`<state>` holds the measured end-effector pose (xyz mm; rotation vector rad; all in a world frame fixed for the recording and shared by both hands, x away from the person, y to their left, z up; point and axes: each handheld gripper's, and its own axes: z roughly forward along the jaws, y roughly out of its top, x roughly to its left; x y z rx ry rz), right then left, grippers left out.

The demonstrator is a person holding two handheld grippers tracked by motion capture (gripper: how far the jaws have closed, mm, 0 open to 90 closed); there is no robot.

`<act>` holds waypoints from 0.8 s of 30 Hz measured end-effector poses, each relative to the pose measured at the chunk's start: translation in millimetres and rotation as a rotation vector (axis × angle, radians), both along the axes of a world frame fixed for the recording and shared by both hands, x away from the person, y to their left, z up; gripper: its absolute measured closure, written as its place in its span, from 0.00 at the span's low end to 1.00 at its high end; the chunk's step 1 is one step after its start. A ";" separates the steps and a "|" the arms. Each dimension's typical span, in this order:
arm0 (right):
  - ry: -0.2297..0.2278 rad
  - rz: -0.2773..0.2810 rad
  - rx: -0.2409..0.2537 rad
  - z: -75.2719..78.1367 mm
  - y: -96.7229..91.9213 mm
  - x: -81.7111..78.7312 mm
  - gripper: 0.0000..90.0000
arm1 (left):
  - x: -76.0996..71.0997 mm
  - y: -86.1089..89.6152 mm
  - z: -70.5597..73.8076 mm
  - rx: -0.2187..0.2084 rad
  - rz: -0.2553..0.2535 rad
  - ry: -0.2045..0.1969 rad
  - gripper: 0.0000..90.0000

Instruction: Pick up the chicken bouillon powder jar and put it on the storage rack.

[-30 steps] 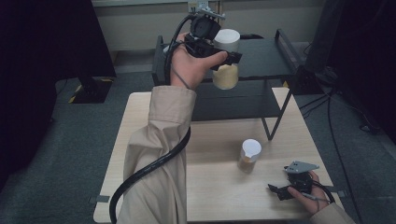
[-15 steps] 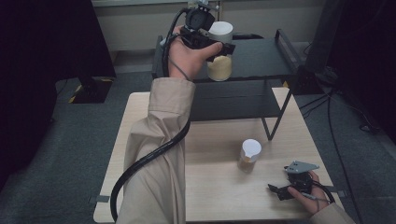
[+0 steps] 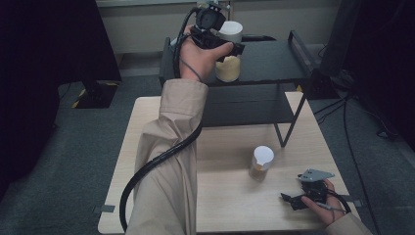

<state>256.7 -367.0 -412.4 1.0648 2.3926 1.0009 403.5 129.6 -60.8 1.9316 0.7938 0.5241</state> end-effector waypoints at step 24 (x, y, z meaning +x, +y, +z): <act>0.000 0.000 0.000 0.0 0.0 0.0 0.00 | -3.0 0.9 -9.3 -0.032 0.016 -0.021 0.38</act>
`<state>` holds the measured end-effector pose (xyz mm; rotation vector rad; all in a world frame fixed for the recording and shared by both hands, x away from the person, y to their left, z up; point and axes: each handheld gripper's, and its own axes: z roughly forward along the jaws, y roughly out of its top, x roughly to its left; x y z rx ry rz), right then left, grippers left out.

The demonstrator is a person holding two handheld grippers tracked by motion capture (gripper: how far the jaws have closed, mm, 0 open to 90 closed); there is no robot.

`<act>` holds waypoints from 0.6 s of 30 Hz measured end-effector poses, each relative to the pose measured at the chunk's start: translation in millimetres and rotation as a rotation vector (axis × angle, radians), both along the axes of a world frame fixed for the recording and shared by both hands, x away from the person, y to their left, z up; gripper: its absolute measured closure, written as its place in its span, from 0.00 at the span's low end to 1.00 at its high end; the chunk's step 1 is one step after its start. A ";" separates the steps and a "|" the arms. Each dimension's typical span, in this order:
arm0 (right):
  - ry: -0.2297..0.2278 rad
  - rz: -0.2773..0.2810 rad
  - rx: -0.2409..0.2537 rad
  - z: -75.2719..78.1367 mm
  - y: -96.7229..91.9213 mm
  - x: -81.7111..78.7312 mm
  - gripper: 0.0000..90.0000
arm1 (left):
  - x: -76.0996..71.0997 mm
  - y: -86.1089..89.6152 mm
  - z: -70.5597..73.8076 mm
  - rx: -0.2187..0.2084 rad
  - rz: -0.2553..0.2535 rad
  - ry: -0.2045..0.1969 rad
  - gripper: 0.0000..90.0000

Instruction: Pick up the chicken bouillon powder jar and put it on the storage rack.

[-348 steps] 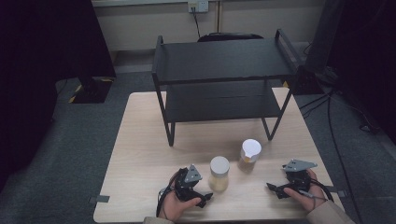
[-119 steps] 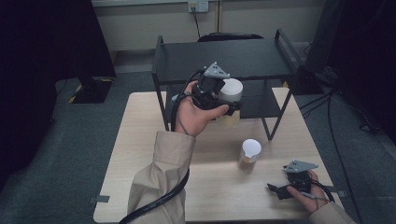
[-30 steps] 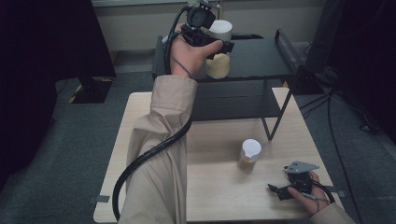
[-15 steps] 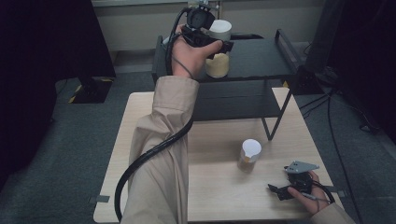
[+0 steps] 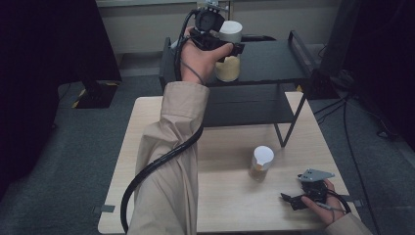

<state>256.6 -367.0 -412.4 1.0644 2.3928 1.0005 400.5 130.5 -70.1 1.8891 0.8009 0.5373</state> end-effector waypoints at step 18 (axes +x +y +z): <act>0.000 0.000 0.000 0.1 -0.2 -0.1 0.00 | -4.2 -6.7 -3.8 -0.023 0.062 0.009 0.15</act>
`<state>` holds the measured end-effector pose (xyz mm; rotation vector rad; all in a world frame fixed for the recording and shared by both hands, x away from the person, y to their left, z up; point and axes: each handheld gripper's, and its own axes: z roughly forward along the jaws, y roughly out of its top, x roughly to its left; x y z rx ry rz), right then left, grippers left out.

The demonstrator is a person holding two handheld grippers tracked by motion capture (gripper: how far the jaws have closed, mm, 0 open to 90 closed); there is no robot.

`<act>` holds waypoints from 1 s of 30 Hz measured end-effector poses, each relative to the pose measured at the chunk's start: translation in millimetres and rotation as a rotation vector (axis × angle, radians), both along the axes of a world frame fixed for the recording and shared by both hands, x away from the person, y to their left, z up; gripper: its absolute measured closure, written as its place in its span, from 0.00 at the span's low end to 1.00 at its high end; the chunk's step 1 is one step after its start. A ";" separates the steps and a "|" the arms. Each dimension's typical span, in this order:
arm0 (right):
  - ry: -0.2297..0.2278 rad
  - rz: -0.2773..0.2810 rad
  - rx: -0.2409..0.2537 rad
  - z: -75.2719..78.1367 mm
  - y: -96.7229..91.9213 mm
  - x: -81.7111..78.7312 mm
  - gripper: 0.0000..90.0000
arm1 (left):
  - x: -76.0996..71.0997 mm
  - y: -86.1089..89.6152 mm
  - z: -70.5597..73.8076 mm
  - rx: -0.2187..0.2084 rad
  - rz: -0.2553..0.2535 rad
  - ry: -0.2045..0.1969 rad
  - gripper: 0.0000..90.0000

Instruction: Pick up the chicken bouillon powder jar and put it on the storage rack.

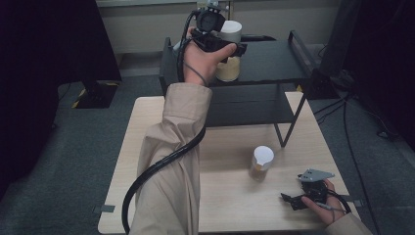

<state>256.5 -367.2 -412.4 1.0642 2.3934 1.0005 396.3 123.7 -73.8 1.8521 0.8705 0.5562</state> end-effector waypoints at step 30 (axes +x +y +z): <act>-0.001 0.000 -0.001 0.1 -0.1 -0.4 0.00 | -19.0 12.2 -16.7 -0.039 0.024 0.025 0.00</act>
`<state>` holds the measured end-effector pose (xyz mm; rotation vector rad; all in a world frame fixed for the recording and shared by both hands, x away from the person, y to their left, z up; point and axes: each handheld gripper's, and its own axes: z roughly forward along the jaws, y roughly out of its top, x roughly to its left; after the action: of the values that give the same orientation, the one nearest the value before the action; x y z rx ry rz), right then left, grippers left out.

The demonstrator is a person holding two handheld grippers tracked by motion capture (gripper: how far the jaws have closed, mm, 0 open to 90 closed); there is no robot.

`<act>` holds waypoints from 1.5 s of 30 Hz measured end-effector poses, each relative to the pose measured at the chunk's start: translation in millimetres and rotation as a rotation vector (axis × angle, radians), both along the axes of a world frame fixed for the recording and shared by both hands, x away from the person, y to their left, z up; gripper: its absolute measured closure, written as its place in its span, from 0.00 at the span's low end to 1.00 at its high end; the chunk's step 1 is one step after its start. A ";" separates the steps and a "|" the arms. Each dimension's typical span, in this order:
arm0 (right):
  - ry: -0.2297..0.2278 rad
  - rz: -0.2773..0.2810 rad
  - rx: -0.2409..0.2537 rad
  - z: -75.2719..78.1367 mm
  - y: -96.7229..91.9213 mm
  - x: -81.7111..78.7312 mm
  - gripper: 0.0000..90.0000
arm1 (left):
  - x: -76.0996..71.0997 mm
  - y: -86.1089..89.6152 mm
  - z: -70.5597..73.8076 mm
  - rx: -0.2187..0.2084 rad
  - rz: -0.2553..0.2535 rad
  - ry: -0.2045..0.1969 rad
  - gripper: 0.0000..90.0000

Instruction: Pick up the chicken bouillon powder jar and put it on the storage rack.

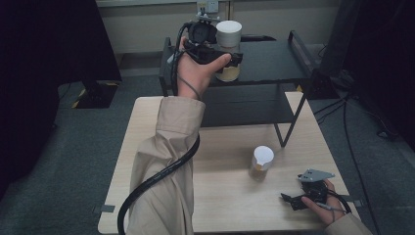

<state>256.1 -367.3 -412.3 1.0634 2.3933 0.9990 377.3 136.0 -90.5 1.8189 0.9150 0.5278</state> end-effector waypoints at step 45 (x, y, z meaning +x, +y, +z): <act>0.001 -0.008 0.001 0.1 -0.7 -3.7 0.00 | -26.8 14.4 -47.9 -0.046 -0.092 -0.029 0.03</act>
<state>252.5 -368.1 -412.2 1.0731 2.3881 0.9971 350.5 150.4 -138.4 1.7983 0.8138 0.4710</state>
